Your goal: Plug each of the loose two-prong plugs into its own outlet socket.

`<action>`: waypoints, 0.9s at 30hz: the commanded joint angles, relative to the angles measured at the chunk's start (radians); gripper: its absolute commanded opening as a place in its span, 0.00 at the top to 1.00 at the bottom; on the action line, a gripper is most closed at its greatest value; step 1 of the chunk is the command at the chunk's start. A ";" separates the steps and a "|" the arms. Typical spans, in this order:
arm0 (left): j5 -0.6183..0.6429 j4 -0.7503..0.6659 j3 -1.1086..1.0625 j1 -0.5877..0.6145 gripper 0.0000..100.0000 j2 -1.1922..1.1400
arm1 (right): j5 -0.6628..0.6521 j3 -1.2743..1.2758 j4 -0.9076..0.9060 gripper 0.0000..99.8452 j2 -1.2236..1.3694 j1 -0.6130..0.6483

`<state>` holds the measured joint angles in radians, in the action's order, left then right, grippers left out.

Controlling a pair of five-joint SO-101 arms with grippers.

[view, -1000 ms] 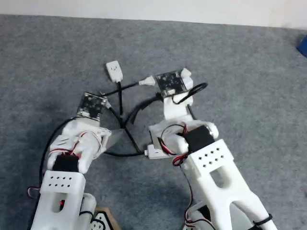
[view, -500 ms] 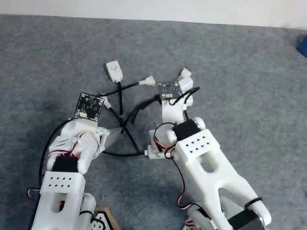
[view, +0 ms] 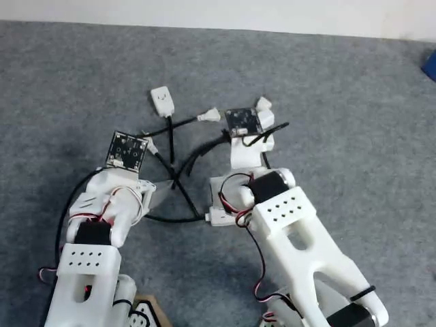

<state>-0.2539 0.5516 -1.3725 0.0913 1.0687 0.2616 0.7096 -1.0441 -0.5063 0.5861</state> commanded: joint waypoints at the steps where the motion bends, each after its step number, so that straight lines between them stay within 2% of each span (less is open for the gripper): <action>1: 0.012 -0.017 0.005 0.012 0.64 -0.002 | 0.008 -0.008 0.024 0.99 -0.036 0.015; 19: 0.012 -0.017 0.005 0.012 0.64 -0.002 | -0.002 0.068 0.027 0.99 -0.028 0.008; 27: 0.012 -0.017 0.005 0.012 0.64 -0.002 | -0.063 -0.012 -0.013 0.99 0.131 0.001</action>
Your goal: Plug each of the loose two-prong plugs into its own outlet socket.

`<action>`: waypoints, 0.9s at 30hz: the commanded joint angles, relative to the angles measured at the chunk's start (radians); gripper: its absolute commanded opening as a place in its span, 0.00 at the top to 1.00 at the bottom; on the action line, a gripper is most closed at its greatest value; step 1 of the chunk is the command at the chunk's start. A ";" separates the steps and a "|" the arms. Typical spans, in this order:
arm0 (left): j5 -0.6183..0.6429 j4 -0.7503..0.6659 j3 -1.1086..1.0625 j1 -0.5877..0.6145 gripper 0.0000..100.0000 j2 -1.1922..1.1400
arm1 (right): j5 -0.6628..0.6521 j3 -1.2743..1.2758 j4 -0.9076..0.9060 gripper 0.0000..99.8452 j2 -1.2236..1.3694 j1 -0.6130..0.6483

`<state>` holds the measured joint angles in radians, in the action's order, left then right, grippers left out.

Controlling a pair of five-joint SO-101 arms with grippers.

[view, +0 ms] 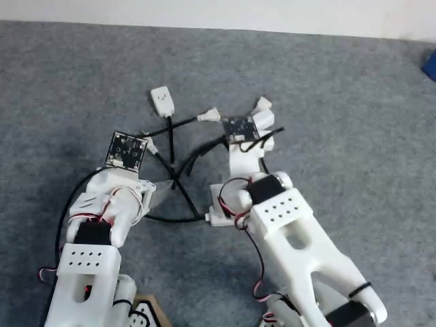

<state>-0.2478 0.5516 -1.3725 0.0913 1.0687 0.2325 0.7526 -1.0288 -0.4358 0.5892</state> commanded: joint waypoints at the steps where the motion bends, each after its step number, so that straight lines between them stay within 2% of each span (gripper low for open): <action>1: 0.006 -0.017 0.005 0.012 0.64 -0.002 | -0.046 -0.087 -0.048 0.99 0.077 -0.008; 6: 0.006 -0.017 0.005 0.012 0.64 -0.002 | -0.091 -0.222 -0.136 0.99 0.128 -0.062; 14: 0.006 -0.017 0.005 0.012 0.64 -0.002 | -0.112 -0.232 -0.142 0.99 0.130 -0.104; 21: 0.006 -0.017 0.005 0.012 0.64 -0.002 | -0.097 -0.142 0.001 0.99 0.133 -0.001; 27: 0.006 -0.017 0.004 0.007 0.64 -0.004 | -0.097 -0.125 0.013 0.99 0.128 0.048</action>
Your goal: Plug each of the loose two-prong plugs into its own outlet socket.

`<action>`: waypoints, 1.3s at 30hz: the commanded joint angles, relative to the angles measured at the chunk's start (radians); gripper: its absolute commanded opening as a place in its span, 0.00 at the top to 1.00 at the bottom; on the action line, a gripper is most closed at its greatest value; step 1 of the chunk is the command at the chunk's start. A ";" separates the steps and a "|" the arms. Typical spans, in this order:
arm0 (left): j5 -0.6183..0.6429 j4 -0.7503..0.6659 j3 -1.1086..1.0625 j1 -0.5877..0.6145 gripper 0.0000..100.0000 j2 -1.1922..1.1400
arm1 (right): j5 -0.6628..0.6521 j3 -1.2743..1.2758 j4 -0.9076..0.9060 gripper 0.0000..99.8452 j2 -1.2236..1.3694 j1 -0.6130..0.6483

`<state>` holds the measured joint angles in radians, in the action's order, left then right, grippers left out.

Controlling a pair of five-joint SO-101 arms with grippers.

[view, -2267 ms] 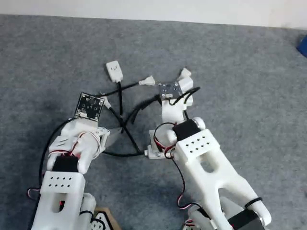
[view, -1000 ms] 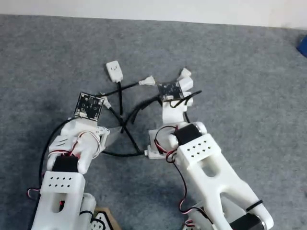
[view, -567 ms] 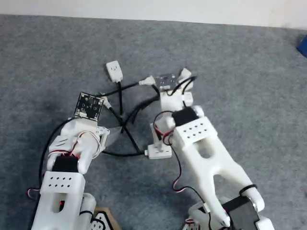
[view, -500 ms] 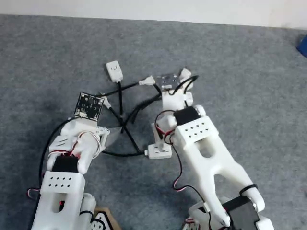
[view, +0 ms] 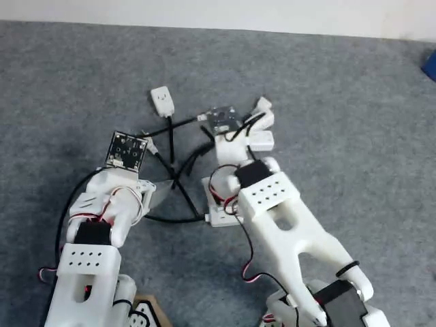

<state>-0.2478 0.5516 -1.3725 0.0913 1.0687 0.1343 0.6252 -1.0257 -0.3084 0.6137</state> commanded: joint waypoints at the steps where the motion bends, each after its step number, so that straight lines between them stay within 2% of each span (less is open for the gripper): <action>1: 0.006 -0.017 0.004 0.007 0.64 -0.004 | 0.002 0.005 0.010 0.99 0.001 0.024; 7: 0.006 -0.015 0.004 0.007 0.64 -0.004 | 0.000 0.001 -0.025 0.99 -0.001 0.012; 20: 0.006 -0.012 0.004 0.007 0.64 -0.004 | -0.092 0.001 -0.139 0.99 -0.252 -0.228; 29: 0.006 -0.012 0.002 0.007 0.64 -0.004 | -0.118 0.151 -0.030 0.99 -0.263 -0.153; 34: 0.006 -0.012 0.002 0.007 0.64 -0.004 | -0.114 0.157 -0.028 0.99 -0.263 -0.073; 39: 0.006 -0.017 -0.007 0.007 0.64 -0.004 | -0.114 0.154 -0.027 0.99 -0.263 -0.068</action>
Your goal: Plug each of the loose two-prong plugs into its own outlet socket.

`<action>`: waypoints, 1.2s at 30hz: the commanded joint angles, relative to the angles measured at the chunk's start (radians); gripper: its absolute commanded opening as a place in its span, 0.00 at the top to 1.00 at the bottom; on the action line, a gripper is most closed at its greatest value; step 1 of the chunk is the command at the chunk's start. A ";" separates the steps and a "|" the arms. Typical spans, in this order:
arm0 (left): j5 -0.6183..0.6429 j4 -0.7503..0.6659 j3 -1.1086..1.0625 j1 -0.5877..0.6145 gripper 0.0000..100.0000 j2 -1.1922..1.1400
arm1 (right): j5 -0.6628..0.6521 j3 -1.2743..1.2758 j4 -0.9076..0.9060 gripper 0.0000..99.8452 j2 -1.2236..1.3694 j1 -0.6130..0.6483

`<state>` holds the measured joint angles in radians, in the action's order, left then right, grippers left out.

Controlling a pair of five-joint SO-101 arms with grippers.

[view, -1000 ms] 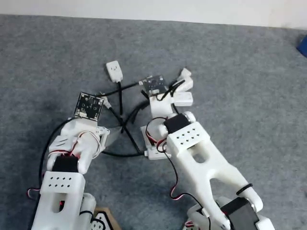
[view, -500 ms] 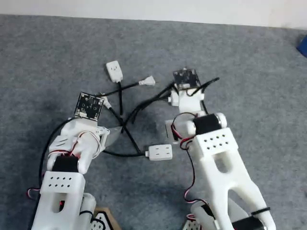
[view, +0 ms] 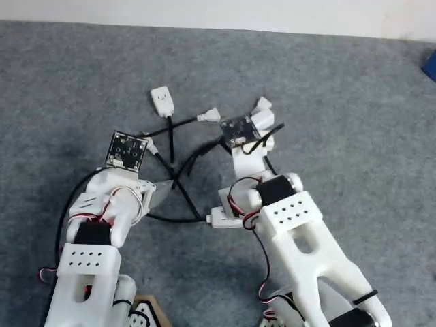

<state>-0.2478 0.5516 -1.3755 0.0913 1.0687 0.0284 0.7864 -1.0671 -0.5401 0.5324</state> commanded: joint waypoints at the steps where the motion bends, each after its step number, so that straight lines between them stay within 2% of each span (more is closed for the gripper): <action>1: 0.006 -0.017 -0.007 0.007 0.64 -0.004 | -0.008 -0.007 0.015 0.99 -0.031 0.013; 13: 0.006 -0.017 -0.008 0.005 0.64 -0.004 | -0.038 0.001 0.010 0.99 -0.031 -0.104; 21: 0.006 -0.017 -0.008 0.005 0.64 -0.004 | -0.034 0.018 0.022 0.99 -0.031 -0.102; 27: 0.006 -0.017 -0.008 0.005 0.64 -0.004 | 0.026 0.050 0.051 0.99 -0.021 -0.045; 36: 0.006 -0.017 -0.008 0.005 0.64 -0.004 | 0.072 0.053 0.050 0.99 -0.019 -0.042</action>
<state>-0.2478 0.5516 -1.3894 0.0913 1.0687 0.0882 0.8339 -1.0288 -0.5508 0.4710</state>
